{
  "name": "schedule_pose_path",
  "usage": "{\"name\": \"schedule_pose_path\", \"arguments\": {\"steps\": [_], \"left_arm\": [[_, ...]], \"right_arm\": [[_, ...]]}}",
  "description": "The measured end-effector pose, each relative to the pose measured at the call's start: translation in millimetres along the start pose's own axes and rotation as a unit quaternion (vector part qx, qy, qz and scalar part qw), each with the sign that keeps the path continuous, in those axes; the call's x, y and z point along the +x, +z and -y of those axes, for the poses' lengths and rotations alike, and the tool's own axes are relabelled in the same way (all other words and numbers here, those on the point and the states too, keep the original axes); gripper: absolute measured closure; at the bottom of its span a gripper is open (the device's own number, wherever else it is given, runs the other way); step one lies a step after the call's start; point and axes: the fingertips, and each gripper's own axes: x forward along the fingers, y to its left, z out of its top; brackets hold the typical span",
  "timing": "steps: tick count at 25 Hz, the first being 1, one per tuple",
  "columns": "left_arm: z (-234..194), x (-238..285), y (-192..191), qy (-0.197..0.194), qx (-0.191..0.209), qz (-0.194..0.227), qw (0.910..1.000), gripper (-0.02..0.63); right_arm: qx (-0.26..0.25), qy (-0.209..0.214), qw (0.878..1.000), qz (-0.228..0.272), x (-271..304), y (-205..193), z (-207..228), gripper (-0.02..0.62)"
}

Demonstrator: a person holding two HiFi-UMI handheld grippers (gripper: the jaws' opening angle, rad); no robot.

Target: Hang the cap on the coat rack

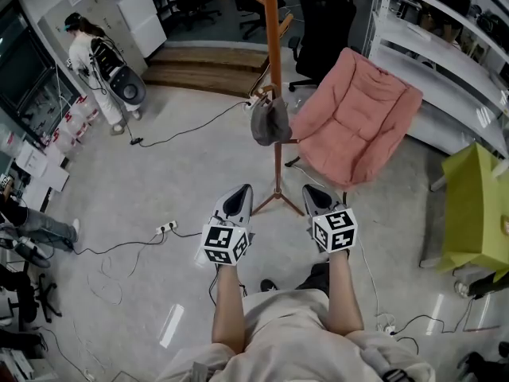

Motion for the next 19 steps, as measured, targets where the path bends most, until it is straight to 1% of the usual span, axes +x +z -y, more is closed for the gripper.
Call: {"name": "schedule_pose_path", "arguments": {"steps": [7, 11, 15, 19], "left_arm": [[-4.0, -0.2, 1.0, 0.006, 0.004, -0.003, 1.0000, 0.598], [-9.7, -2.4, -4.6, 0.014, 0.003, -0.009, 0.9999, 0.598], [-15.4, -6.4, -1.9, 0.022, 0.000, -0.004, 0.9998, 0.598], [-15.9, -6.5, 0.3, 0.023, -0.002, -0.002, 0.9997, 0.598]], "right_arm": [[-0.012, 0.016, 1.000, 0.016, 6.3, 15.5, -8.7, 0.591], [-0.016, 0.029, 0.999, 0.014, 10.3, 12.4, -16.1, 0.591], [-0.026, 0.044, 0.999, 0.019, 13.8, 17.0, -25.2, 0.591], [-0.034, 0.048, 0.998, 0.028, 15.6, 23.7, -27.8, 0.591]]}}
